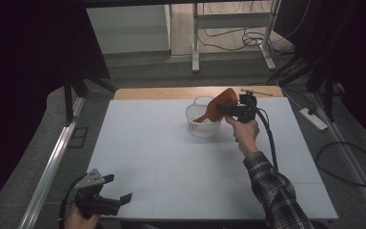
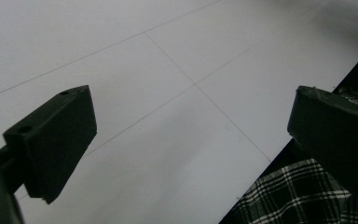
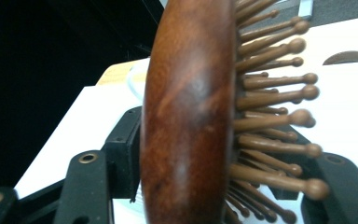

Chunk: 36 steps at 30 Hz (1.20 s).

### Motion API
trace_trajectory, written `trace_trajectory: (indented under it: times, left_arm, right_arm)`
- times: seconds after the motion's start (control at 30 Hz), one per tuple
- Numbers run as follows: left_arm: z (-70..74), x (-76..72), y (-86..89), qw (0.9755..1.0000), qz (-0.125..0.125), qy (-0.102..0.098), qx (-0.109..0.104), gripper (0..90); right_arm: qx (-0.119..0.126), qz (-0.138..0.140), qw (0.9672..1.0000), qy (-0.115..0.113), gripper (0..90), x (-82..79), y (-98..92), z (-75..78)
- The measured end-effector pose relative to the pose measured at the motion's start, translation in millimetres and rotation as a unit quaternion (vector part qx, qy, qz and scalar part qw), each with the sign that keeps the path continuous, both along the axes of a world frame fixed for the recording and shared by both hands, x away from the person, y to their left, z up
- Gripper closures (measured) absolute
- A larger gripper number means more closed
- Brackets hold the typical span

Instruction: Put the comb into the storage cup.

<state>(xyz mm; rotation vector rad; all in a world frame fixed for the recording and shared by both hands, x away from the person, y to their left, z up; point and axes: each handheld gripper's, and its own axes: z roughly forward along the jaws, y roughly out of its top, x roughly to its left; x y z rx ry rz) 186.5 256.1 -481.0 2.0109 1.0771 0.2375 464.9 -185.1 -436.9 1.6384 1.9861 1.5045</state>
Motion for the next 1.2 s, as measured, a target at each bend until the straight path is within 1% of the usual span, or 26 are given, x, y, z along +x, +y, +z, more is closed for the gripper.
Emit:
trace_trajectory:
  times: [0.13, 0.3, 0.33, 0.4, 0.43, 0.7, 0.93, 1.03, 1.13, 1.2]
  left_arm:
    - [0.0, 0.0, 0.0, 1.0, -0.001, 0.0, 0.001, 2.1]
    - [0.0, 0.0, 0.0, 1.0, 0.0, 0.0, 0.0, 2.1]
    - [0.0, 0.0, 0.1, 1.0, 0.0, 0.001, 0.0, 2.1]
    - [-0.1, 0.1, 0.2, 1.0, 0.0, 0.001, -0.001, 2.1]
    - [0.0, 0.1, 0.2, 1.0, -0.001, 0.001, 0.0, 2.1]
    - [0.0, 0.2, 0.2, 1.0, 0.0, 0.002, -0.001, 2.1]
    - [0.0, 0.4, 0.6, 1.0, 0.001, 0.003, -0.002, 2.0]
    - [-0.1, 0.5, 1.0, 1.0, 0.004, 0.003, -0.004, 1.8]
    - [0.0, 0.4, 2.1, 0.9999, 0.007, 0.003, -0.007, 1.2]
    - [0.2, 0.1, 3.1, 0.9999, 0.009, 0.003, -0.011, 0.5]
  right_arm:
    - [-0.007, 0.0, 1.0, -0.001, 36.0, -0.4, 1.8, -0.7]
    - [-0.01, 0.002, 0.9999, -0.002, 32.7, -0.7, 2.8, -0.2]
    - [-0.015, 0.005, 0.9999, -0.001, 30.6, -0.8, 3.5, -0.4]
    - [-0.017, 0.005, 0.9998, -0.001, 29.6, -0.9, 3.8, -0.4]
    - [-0.025, 0.005, 0.9997, -0.002, 28.4, -1.0, 4.2, -0.5]
    - [-0.034, 0.014, 0.9993, -0.006, 22.8, -1.5, 3.3, 1.4]
    - [-0.057, 0.025, 0.9979, -0.018, 19.4, -4.9, 3.8, 5.3]
    - [-0.069, 0.029, 0.997, -0.021, 18.2, -6.6, 4.0, 7.0]
    - [-0.073, 0.033, 0.9965, -0.021, 17.6, -7.6, 3.7, 8.0]
    - [-0.082, 0.04, 0.9956, -0.022, 16.8, -8.8, 3.6, 8.6]
